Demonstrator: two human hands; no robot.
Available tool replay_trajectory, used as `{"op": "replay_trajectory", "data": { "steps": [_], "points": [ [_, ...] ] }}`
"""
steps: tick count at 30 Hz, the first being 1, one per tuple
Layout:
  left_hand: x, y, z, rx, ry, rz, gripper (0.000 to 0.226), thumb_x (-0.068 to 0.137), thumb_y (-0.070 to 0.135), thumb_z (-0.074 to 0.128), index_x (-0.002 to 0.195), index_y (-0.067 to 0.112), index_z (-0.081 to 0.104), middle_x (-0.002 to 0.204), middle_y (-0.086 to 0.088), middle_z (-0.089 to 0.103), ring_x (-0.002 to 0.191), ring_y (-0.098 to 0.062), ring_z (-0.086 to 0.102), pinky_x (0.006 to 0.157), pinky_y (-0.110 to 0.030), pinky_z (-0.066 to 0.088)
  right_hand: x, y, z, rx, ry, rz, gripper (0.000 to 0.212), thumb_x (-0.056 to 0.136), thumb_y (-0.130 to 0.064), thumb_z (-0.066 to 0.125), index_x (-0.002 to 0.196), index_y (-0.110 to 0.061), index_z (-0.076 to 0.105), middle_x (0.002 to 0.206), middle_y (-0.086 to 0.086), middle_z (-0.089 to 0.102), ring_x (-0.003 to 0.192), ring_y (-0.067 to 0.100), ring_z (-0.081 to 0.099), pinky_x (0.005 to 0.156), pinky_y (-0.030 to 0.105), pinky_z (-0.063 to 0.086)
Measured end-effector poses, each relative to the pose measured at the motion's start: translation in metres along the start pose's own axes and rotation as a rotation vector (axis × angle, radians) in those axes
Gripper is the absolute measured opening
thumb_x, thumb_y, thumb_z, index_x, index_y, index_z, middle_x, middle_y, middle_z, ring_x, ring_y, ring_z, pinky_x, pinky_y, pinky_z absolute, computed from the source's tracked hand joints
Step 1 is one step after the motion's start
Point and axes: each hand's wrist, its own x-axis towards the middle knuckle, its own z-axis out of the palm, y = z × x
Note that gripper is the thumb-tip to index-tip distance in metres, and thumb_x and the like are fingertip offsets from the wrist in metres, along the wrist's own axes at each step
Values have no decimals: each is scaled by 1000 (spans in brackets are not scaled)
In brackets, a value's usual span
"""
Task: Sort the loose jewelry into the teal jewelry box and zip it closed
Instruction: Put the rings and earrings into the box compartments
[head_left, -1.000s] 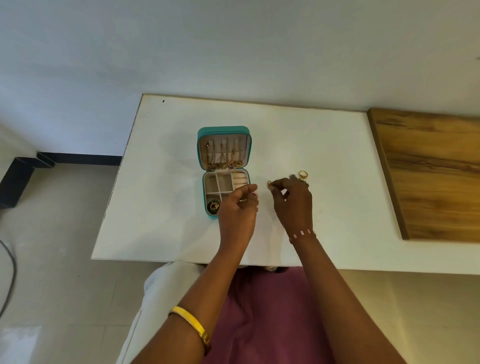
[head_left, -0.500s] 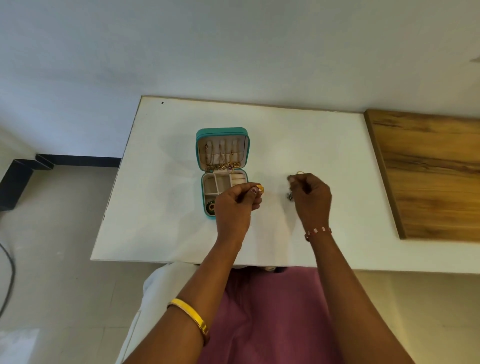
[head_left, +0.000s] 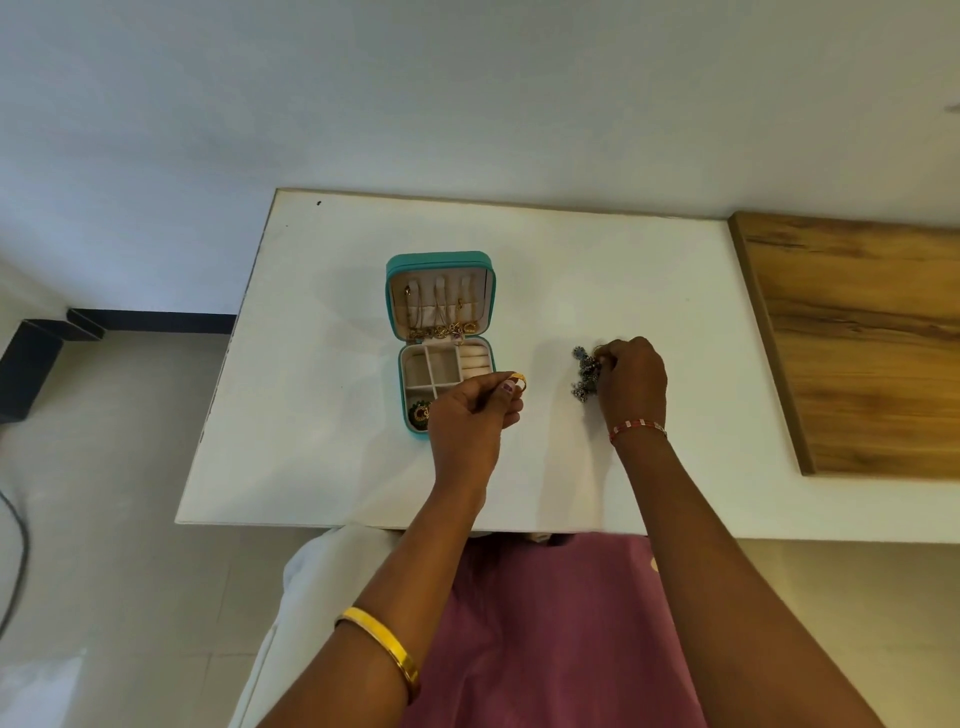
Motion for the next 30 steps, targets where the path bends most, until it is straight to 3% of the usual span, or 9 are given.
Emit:
{"op": "replay_trajectory", "data": {
  "steps": [6,10,13,15,17,20,23,26,30],
  "points": [
    [-3,0,-1,-14,3,6,17,85,6,60,100,5,66,75,0,67,61,0,64,65,-16,56,-2,-3,-3,-21,-16,10,18,87,-2,50,93,1,66,102,23,60,99,37,53,75,34,38],
    [-6,-1,-6,-35,23,0,13,85,6,60,96,9,67,76,0,67,62,-3,65,63,-16,55,-14,-11,-4,167,111,2,10,85,-4,57,88,-2,66,98,16,63,88,30,56,68,19,31],
    [-10,-6,-15,-29,73,4,18,85,6,60,102,6,66,82,-4,68,67,-7,67,64,-18,56,-29,-26,-8,345,137,-62,6,84,-4,61,82,-4,67,90,11,68,69,16,55,62,14,40],
    [-20,-10,-43,-75,138,10,18,85,6,60,102,8,65,82,-5,68,67,-6,68,65,-18,56,-52,-54,-7,376,83,-175,5,83,-4,62,82,-4,67,86,8,70,67,12,54,63,3,40],
    [-24,-18,-52,-88,181,3,18,85,6,59,102,6,65,81,-6,69,66,-7,68,67,-19,57,-60,-63,-8,390,41,-217,5,84,-6,62,83,-5,67,84,6,69,67,12,55,62,0,38],
    [-25,-26,-64,-135,232,-21,17,85,4,59,101,5,65,79,-6,69,65,-7,68,66,-19,57,-64,-70,-4,353,-31,-290,5,85,-9,61,83,-8,66,83,6,69,72,16,57,62,7,38],
    [-22,-27,-69,-159,253,-25,15,85,2,58,98,6,65,74,-1,69,62,-7,67,63,-18,56,-59,-73,-5,241,-151,-358,7,85,-9,60,87,-9,67,88,9,68,82,23,57,69,28,43],
    [-16,-31,-74,-169,262,-45,17,85,2,58,102,4,65,78,-4,68,62,-6,67,63,-18,56,-52,-78,-2,124,-255,-403,10,85,-11,62,91,-8,69,91,9,59,86,18,48,71,25,35],
    [-12,-34,-76,-188,274,-69,21,86,3,58,106,1,63,82,-5,68,62,-5,67,64,-17,56,-42,-86,-2,3,-419,-417,11,85,-12,61,92,-9,69,73,-6,37,83,14,42,64,19,28]
  ]
}}
